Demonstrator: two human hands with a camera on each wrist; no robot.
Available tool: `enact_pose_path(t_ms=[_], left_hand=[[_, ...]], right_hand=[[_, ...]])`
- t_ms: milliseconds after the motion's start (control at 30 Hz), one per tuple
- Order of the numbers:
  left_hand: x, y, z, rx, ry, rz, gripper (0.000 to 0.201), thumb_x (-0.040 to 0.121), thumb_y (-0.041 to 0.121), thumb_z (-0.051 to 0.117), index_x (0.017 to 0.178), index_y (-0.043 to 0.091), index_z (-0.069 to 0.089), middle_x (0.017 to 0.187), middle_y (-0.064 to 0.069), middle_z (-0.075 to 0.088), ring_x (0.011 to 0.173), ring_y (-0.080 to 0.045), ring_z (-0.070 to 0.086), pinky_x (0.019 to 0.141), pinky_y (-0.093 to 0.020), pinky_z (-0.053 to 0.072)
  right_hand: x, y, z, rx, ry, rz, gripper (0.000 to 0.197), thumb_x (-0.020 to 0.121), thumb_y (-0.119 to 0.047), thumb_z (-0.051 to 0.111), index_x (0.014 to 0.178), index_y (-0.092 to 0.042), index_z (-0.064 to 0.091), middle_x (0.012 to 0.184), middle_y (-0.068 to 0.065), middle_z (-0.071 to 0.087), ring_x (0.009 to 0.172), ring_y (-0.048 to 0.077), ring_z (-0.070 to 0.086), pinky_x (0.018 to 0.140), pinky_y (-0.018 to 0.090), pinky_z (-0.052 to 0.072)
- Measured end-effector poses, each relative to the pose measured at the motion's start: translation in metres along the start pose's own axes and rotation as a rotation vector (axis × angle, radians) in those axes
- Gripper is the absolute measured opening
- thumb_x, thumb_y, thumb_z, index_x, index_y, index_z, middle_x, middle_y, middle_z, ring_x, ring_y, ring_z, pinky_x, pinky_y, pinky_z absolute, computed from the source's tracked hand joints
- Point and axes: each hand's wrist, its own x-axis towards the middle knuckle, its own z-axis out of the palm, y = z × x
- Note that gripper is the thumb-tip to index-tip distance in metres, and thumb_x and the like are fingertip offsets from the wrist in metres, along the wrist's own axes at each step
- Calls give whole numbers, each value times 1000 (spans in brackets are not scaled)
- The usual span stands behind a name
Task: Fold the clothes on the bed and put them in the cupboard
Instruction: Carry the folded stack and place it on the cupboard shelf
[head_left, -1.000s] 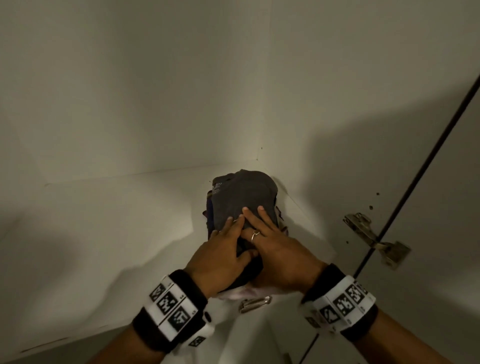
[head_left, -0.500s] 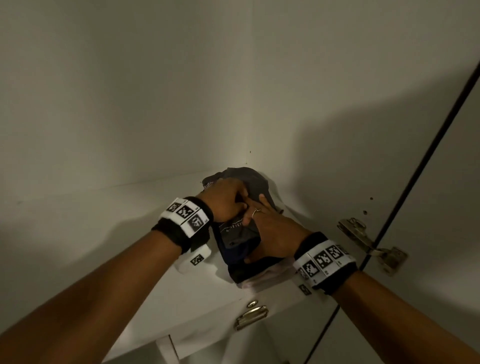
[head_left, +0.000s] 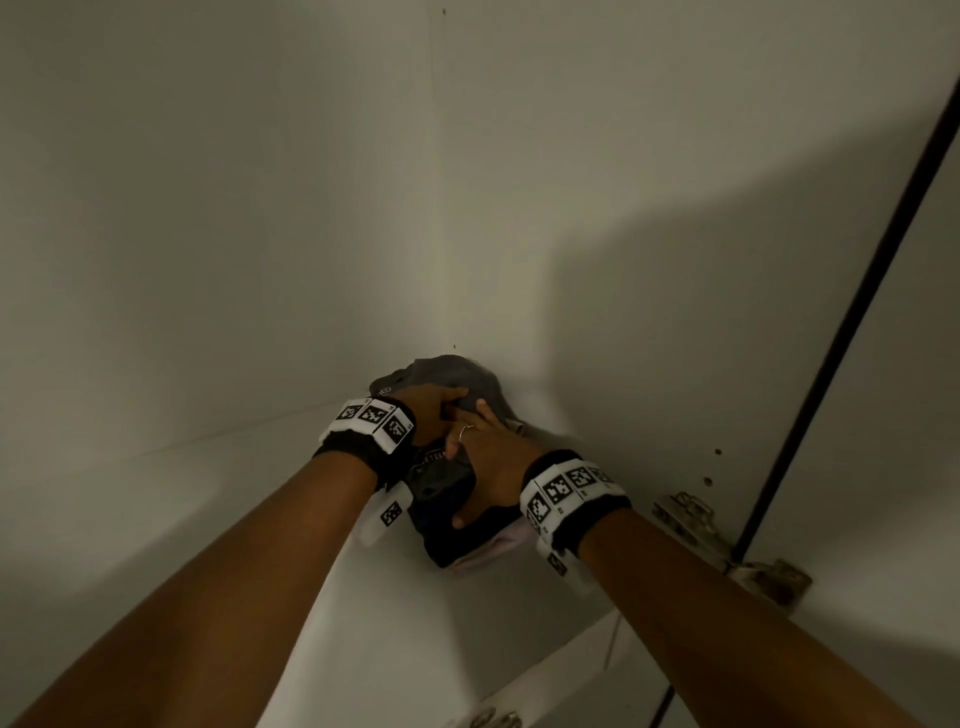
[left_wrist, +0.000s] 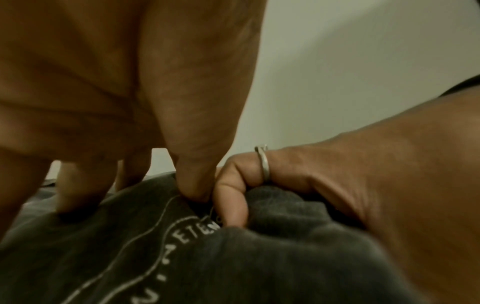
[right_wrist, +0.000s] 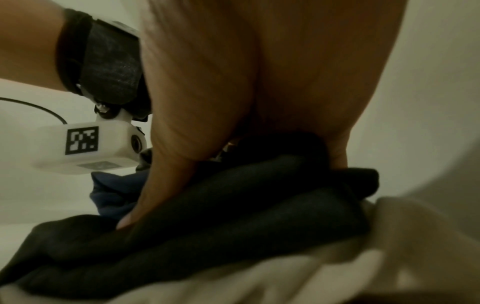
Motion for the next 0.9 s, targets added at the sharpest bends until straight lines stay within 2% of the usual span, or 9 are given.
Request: enact_pose_path(t_ms=[233, 400, 633, 733, 900], left_hand=[[37, -18, -7, -4, 33, -22, 57, 102, 33, 48, 155, 23, 29, 156, -11, 37, 140, -27, 39, 115, -33, 27], [62, -33, -12, -2, 44, -53, 57, 102, 31, 47, 155, 23, 29, 156, -11, 36, 140, -27, 39, 113, -32, 28], [94, -51, -17, -27, 38, -94, 58, 102, 28, 49, 156, 23, 28, 157, -11, 34, 141, -27, 38, 114, -33, 29], [106, -58, -17, -27, 39, -110, 57, 102, 29, 49, 155, 24, 28, 157, -11, 35, 141, -28, 39, 114, -35, 29], [118, -65, -16, -22, 62, -109, 56, 102, 29, 49, 154, 25, 30, 156, -9, 37, 139, -27, 41, 113, -35, 31]], right_hand=[[35, 11, -13, 23, 2, -28, 84, 58, -43, 95, 125, -25, 48, 165, -5, 14, 154, 24, -13, 124, 53, 10], [67, 20, -12, 18, 3, -33, 84, 57, -45, 95, 125, -25, 49, 163, -7, 17, 153, 25, -14, 123, 58, 10], [107, 33, -16, -10, -4, -44, 92, 57, -48, 94, 133, -22, 48, 164, -4, 16, 153, 26, -15, 125, 53, 7], [120, 37, -19, -22, -15, -53, 95, 58, -49, 93, 136, -22, 46, 166, -6, 11, 153, 26, -16, 124, 55, 6], [128, 41, -21, -14, -24, -61, 96, 59, -48, 93, 137, -21, 45, 165, -3, 12, 153, 27, -15, 124, 56, 7]])
